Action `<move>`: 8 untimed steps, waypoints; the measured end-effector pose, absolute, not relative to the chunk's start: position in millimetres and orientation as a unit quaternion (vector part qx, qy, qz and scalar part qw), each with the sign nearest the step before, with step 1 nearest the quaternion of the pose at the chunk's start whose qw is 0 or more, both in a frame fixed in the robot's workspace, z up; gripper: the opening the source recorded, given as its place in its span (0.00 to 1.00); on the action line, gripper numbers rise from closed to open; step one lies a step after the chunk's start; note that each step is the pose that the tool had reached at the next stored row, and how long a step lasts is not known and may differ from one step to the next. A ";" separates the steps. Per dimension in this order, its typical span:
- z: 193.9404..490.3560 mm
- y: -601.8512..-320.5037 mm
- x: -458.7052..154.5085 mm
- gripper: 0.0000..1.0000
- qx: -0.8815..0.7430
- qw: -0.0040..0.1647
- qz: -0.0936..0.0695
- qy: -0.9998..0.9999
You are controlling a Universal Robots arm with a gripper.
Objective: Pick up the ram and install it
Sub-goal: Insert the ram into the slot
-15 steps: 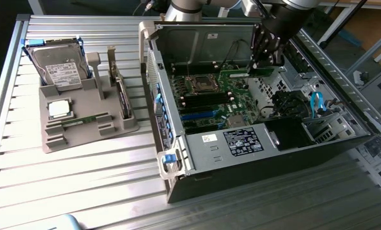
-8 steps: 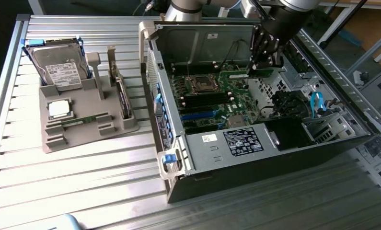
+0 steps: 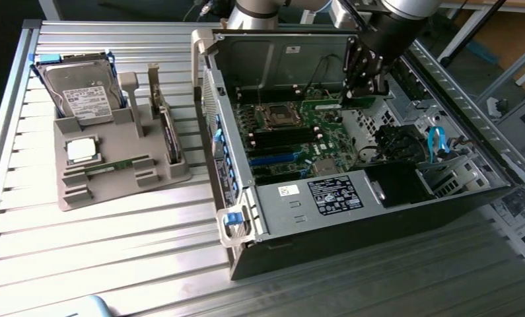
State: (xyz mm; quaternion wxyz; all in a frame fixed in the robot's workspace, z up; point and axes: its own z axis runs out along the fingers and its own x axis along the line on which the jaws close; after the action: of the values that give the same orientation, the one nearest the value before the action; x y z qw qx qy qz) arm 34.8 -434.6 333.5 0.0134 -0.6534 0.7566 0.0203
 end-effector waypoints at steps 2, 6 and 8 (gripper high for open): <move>332.3 -434.6 34.8 0.12 -0.653 0.013 0.020 0.757; 330.1 -434.6 34.8 0.12 -0.653 0.013 0.020 0.757; 329.1 -434.6 34.8 0.12 -0.653 0.013 0.020 0.757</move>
State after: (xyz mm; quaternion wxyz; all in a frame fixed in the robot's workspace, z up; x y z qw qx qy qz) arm 34.8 -434.6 329.1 0.0135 -0.6534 0.7566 0.0203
